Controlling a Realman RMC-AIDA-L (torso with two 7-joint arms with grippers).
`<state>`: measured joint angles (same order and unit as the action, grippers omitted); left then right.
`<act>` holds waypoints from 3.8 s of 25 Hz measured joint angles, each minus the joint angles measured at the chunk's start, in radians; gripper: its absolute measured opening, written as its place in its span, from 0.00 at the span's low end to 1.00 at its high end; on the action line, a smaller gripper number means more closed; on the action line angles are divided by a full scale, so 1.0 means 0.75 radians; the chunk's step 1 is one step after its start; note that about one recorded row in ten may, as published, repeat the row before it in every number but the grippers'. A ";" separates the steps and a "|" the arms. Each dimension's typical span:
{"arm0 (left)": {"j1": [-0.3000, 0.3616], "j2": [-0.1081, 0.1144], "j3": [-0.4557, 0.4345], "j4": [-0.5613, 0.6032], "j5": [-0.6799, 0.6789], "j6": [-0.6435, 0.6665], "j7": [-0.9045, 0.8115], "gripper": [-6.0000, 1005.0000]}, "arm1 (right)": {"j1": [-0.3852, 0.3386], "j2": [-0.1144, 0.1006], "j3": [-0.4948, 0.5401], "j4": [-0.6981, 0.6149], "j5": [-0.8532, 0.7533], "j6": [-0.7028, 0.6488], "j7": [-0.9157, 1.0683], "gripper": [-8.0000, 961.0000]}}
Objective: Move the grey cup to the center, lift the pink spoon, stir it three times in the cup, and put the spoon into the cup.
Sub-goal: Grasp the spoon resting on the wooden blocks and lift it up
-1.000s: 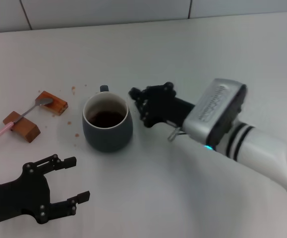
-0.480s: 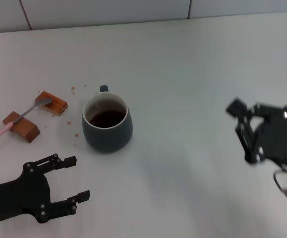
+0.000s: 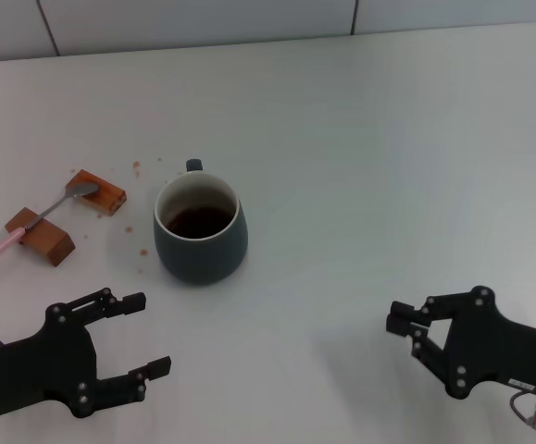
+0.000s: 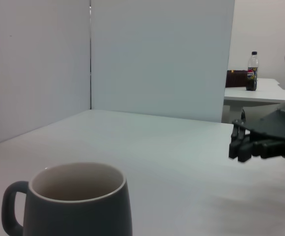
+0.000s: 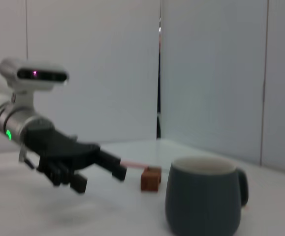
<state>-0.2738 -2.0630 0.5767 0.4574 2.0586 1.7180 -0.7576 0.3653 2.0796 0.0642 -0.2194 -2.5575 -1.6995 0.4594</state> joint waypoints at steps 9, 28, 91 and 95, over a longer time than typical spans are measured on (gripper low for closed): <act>0.002 0.000 0.000 0.000 0.000 0.000 -0.008 0.79 | 0.015 0.003 -0.106 0.004 -0.001 0.098 0.054 0.31; -0.001 -0.002 0.000 -0.001 0.000 0.000 -0.008 0.79 | 0.016 0.000 -0.101 0.004 0.007 0.088 0.007 0.76; 0.109 0.153 -0.656 -0.107 0.031 -0.230 -2.089 0.79 | 0.065 -0.002 -0.118 0.014 -0.002 0.067 0.003 0.76; 0.106 0.152 -0.647 -0.107 0.031 -0.240 -2.090 0.79 | 0.066 -0.002 -0.118 0.014 -0.002 0.067 0.003 0.76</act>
<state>-0.1939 -1.9490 0.0916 0.3773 2.0817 1.5378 -2.3249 0.4148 2.0783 -0.0245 -0.2085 -2.5587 -1.6490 0.4617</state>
